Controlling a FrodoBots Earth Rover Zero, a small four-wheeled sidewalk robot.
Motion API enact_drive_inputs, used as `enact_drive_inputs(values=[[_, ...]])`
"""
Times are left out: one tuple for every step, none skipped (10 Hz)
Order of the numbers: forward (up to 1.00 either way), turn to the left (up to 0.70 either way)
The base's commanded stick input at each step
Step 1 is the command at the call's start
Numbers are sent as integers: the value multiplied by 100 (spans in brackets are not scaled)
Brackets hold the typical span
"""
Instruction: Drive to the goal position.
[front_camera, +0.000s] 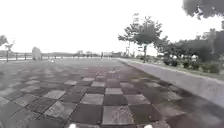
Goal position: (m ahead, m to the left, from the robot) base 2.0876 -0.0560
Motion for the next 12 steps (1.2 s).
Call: enact_drive_inputs(values=[[100,0],[100,0],[100,0],[100,0],[100,0],[100,0],[100,0],[100,0],[100,0],[100,0],[100,0],[100,0]])
